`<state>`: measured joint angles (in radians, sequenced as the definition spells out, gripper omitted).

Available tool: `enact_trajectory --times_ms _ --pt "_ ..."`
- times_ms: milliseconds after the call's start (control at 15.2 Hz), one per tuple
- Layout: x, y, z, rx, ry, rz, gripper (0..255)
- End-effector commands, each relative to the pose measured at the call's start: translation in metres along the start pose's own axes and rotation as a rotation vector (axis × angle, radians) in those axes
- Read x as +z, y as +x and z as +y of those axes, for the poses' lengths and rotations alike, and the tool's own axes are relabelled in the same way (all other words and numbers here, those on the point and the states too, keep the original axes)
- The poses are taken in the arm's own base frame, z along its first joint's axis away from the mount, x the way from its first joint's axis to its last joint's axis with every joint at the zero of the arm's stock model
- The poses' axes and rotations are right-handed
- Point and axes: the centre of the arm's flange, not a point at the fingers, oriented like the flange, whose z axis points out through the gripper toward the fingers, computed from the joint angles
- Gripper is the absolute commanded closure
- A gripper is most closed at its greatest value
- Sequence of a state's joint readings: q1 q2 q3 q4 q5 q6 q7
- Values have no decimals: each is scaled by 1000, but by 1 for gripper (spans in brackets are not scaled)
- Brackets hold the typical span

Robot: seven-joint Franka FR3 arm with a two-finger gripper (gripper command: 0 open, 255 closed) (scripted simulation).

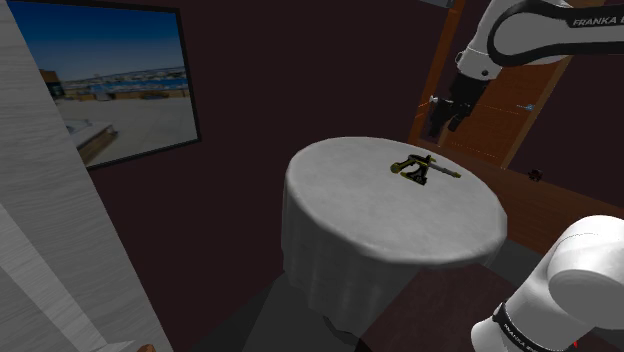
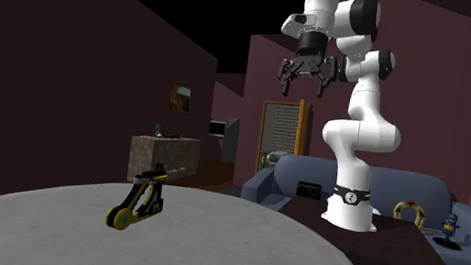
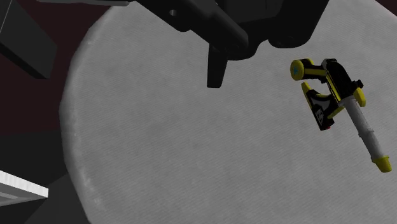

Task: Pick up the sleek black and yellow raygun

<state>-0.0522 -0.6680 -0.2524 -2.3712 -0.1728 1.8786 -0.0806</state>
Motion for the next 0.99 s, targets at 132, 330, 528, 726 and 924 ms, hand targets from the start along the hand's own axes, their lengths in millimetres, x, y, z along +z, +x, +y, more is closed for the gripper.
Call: enact_trajectory --times_ms 132,330,528,726,924 --pt "26 17 50 -9 26 -11 0" --pt "48 30 84 -16 46 -19 0" --pt "70 42 118 -22 65 -28 0" --pt "94 55 151 -29 85 -37 0" --pt "118 68 184 -35 105 -45 0"
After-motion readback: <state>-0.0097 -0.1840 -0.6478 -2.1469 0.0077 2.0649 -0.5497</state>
